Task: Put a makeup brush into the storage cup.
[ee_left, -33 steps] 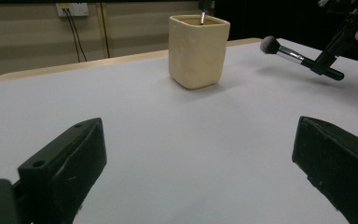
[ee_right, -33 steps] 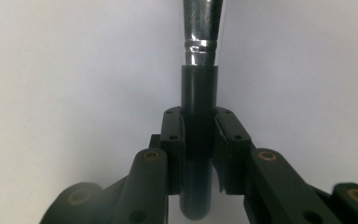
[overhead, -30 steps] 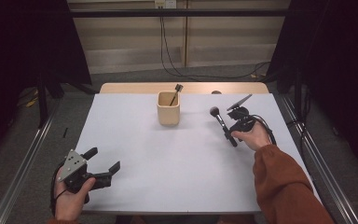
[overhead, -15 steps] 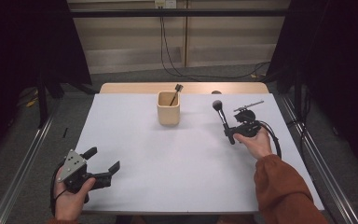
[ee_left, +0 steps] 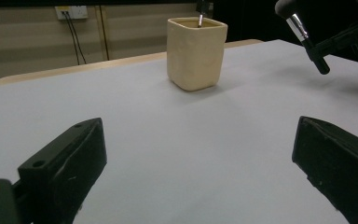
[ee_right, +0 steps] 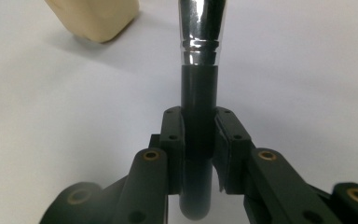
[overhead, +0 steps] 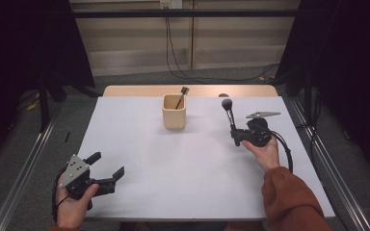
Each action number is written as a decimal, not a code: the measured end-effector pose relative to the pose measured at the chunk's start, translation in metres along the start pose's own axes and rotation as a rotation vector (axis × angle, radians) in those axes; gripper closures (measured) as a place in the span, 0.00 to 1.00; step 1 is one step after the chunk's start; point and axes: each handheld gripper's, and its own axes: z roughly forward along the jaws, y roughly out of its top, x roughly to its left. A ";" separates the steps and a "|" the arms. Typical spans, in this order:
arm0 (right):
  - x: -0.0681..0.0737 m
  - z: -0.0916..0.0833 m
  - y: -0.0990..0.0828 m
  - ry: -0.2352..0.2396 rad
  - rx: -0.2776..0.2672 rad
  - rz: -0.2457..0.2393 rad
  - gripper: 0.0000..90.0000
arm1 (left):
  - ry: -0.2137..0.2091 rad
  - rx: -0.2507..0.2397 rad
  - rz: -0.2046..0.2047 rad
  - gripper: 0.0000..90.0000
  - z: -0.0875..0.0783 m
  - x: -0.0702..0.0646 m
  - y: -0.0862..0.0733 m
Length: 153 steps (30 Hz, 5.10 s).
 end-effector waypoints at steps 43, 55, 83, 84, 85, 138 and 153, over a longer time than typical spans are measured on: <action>0.041 -0.021 -0.008 0.191 -0.190 -0.097 0.84 | -0.038 -0.024 0.011 0.03 0.014 -0.021 0.019; 0.056 -0.018 -0.007 0.228 -0.188 -0.127 0.84 | -0.096 -0.029 0.041 0.03 0.035 -0.038 0.035; 0.084 -0.009 -0.008 0.329 -0.201 -0.178 0.84 | -0.167 -0.001 0.058 0.03 0.090 -0.064 0.057; 0.084 -0.009 -0.008 0.332 -0.201 -0.181 0.84 | -0.172 -0.001 0.060 0.03 0.092 -0.066 0.057; 0.085 -0.009 -0.008 0.336 -0.200 -0.182 0.84 | -0.177 -0.002 0.057 0.03 0.094 -0.069 0.057; 0.115 -0.004 -0.009 0.405 -0.195 -0.227 0.84 | -0.327 0.029 0.025 0.30 0.167 -0.108 0.080; 0.116 -0.001 -0.010 0.382 -0.180 -0.223 0.84 | -0.345 0.038 -0.026 0.57 0.170 -0.108 0.076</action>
